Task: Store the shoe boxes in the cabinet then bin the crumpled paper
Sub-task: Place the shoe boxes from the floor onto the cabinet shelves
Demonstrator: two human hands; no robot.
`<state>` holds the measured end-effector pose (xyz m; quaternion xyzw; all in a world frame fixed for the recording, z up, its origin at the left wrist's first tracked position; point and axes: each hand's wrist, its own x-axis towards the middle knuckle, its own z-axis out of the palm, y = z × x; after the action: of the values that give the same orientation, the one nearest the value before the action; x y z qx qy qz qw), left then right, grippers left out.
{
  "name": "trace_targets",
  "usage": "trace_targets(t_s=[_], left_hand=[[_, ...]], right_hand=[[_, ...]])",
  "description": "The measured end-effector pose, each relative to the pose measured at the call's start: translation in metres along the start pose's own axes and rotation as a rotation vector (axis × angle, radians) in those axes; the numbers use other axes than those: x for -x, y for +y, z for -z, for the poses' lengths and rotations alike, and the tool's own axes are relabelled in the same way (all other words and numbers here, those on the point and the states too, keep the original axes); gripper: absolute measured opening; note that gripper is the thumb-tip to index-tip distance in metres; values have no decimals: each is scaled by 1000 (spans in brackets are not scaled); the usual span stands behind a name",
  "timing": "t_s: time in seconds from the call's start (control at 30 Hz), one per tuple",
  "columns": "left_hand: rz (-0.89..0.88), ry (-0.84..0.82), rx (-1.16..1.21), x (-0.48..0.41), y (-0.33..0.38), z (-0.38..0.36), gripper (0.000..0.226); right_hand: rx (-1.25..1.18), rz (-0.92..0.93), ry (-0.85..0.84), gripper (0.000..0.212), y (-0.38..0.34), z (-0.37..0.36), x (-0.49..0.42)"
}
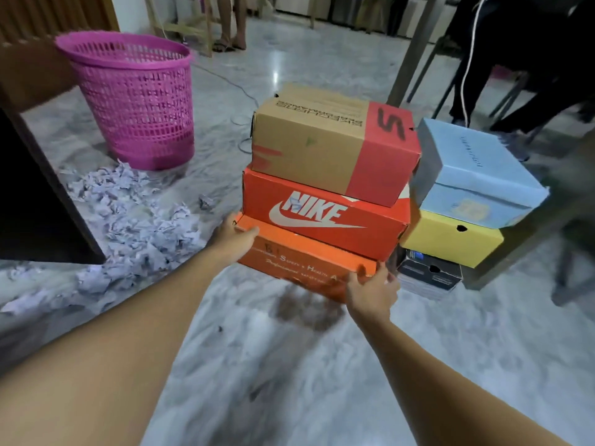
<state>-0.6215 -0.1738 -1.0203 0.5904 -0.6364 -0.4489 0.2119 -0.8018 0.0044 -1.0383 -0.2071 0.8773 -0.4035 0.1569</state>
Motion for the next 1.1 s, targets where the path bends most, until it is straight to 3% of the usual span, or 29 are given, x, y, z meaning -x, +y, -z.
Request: trace_targets(t_s=[0.07,0.17,0.37,0.6,0.83,0.97,1.1], left_hand=[[38,48,74,-13,-6,-17,67],[67,115,146,-27,-13,-39,69],[148,309,159,-48,-20,-55,56],[189,240,73,-45,-26,-54,57],[267,-18,-7,-20,-43,-11,73],[297,-78,-33,5,-56,8,90],[315,-143,-87,20,-82,11,88]], right_hand=[[-126,-84,39,65,5,-4,-16],[-252,-10,6,66,17,-13,-39],[-270,-12,8,37,37,-22,-58],[-230,8,96,34,44,-23,-51],[-157,16,90,38,55,-15,-15],[-146,-5,82,42,60,-8,16],[-135,4,80,46,71,5,43]])
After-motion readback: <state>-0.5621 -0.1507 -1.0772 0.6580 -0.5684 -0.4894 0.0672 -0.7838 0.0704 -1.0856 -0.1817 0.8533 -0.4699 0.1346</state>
